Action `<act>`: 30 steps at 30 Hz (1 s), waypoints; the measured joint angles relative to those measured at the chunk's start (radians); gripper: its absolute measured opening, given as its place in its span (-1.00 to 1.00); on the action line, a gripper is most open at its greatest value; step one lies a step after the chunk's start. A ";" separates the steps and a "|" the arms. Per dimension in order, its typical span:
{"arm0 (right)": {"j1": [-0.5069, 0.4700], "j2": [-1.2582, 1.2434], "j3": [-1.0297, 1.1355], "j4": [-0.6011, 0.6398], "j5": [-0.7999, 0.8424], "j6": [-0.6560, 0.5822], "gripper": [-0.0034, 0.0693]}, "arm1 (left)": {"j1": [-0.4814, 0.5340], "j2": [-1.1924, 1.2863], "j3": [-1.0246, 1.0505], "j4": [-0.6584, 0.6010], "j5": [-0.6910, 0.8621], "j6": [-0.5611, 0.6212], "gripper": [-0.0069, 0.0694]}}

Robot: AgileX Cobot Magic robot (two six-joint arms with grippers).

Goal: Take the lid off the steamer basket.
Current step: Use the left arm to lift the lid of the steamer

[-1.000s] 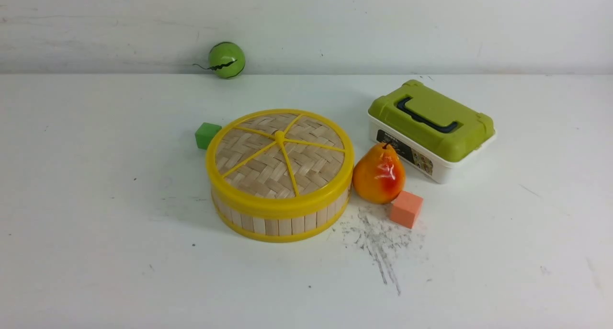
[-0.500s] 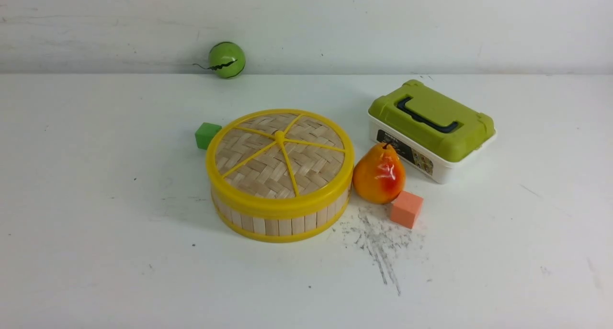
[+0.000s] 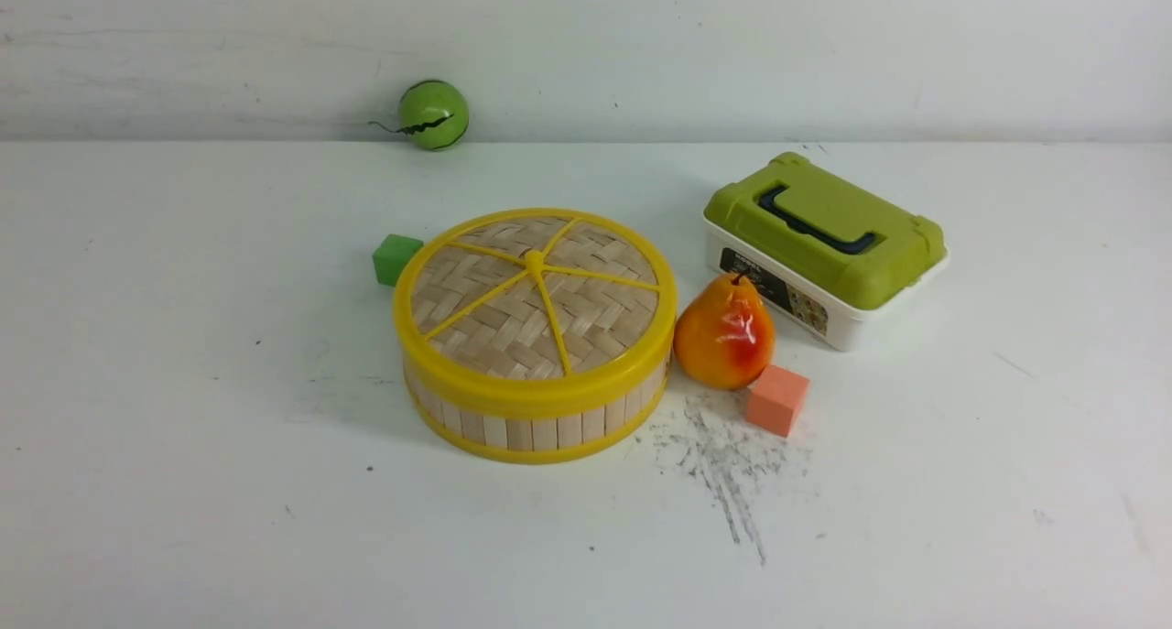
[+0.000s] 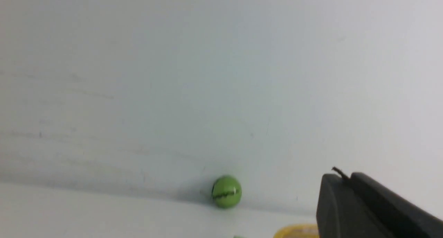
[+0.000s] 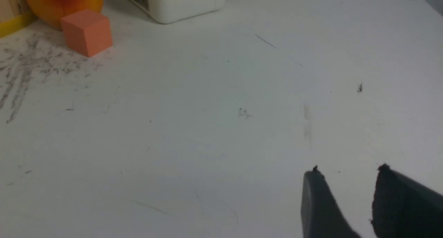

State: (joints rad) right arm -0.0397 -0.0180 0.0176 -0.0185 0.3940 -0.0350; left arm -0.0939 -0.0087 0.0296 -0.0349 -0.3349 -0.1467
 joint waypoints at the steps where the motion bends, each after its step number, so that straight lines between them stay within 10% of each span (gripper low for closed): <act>1: 0.000 0.000 0.000 0.000 0.000 0.000 -0.25 | 0.000 0.000 0.000 0.000 -0.030 -0.005 -0.74; 9: 0.000 0.000 0.000 0.000 0.000 0.000 -0.25 | 0.000 0.000 -0.012 -0.040 -0.217 -0.197 -0.74; 30: 0.000 0.000 0.000 0.000 0.000 0.000 -0.25 | 0.000 0.797 -0.638 -0.102 0.526 -0.225 -0.73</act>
State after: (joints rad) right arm -0.0397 -0.0180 0.0176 -0.0185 0.3940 -0.0350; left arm -0.0939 0.7885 -0.6081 -0.1364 0.1911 -0.3717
